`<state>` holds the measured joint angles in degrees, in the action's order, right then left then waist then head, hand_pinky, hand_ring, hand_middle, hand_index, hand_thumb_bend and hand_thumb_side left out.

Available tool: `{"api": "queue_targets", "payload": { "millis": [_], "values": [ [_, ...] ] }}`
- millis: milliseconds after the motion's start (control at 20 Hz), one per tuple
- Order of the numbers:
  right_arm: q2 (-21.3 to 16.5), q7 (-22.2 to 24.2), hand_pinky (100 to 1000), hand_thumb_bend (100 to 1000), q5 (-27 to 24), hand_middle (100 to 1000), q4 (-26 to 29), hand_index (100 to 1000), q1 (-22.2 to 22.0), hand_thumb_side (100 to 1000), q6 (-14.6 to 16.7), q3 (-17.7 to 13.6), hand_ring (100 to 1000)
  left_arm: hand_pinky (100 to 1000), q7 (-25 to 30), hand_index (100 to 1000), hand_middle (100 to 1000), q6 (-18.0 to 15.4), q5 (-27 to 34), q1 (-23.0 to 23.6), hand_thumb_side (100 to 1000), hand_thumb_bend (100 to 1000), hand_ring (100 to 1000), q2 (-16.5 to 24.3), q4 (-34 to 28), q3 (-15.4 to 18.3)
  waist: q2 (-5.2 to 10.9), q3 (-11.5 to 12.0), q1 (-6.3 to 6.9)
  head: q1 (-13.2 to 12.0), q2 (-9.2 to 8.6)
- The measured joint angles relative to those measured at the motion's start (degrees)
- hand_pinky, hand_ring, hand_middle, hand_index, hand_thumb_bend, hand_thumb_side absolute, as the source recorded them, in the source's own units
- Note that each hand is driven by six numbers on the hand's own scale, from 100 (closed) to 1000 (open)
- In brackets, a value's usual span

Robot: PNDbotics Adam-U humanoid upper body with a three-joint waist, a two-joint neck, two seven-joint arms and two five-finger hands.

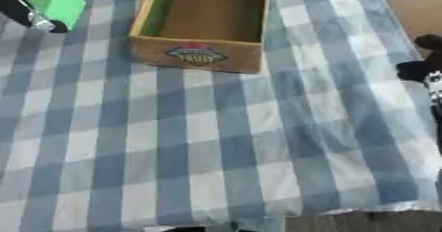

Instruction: Pick up objects on the table and place them in the box.

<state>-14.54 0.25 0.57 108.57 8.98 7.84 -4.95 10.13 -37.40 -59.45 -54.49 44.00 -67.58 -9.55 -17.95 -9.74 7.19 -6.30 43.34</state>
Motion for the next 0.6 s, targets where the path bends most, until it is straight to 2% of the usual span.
{"api": "queue_targets", "payload": {
  "millis": [250, 600],
  "values": [
    [-0.31, 0.21, 683, 100, 0.0, 810, -0.14, 844, -0.19, 678, 0.16, 0.02, 667, 564, 2.0, 627, 445, -0.79, 3.44, -2.53, 259, 590, 463, -0.33, -2.98, -1.31, 0.22, 0.06, 0.09, 0.07, 0.0],
    [-0.37, 0.51, 683, 100, -0.14, 810, -0.16, 844, -0.29, 679, 0.12, 0.07, 668, 569, 4.89, 630, 445, -2.27, 7.75, -6.38, 238, 555, 463, -4.11, -6.07, -3.51, 0.37, -0.17, 0.14, -0.13, 0.01]
  ]
}}
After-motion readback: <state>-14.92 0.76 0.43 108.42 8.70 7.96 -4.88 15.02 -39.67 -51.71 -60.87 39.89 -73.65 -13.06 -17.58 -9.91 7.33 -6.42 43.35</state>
